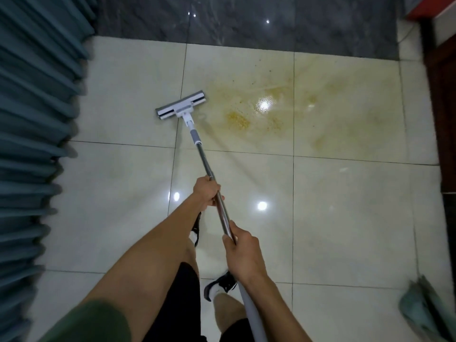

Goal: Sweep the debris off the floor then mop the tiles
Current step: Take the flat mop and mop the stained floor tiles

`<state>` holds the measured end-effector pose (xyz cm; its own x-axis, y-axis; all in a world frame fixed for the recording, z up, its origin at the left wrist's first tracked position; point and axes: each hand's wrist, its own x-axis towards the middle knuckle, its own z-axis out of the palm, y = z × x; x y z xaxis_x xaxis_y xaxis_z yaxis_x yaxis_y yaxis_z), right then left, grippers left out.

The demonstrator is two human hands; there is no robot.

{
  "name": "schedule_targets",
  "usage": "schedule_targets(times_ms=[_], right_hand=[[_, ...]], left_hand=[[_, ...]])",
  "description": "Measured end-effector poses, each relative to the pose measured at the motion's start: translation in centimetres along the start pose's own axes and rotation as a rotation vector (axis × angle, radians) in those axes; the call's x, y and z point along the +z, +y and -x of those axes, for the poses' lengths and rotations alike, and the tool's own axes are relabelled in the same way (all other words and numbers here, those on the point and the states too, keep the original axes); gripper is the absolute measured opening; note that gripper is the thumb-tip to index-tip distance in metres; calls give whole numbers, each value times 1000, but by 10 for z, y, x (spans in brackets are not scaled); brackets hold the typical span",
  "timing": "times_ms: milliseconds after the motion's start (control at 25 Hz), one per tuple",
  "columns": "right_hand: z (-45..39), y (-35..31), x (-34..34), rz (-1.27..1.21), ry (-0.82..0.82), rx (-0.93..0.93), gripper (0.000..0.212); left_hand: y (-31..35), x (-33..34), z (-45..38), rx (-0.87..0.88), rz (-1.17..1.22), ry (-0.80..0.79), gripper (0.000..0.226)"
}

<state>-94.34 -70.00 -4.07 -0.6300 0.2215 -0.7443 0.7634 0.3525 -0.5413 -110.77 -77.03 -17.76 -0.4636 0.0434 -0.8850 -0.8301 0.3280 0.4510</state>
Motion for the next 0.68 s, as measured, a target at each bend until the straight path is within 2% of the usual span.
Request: schedule_targets(times_ms=[280,560,680], right_hand=[[-70,-67,-14,76,-3,-48,44],[-224,-216,-11,79,59,-64,41],[-300,-292,-10,75,76,-77,40]], left_hand=[[72,-31,-50,37,69,33,33],[234,-109,-175,57,26,16,39],[320,-151,-231,67,-20,-5,25]])
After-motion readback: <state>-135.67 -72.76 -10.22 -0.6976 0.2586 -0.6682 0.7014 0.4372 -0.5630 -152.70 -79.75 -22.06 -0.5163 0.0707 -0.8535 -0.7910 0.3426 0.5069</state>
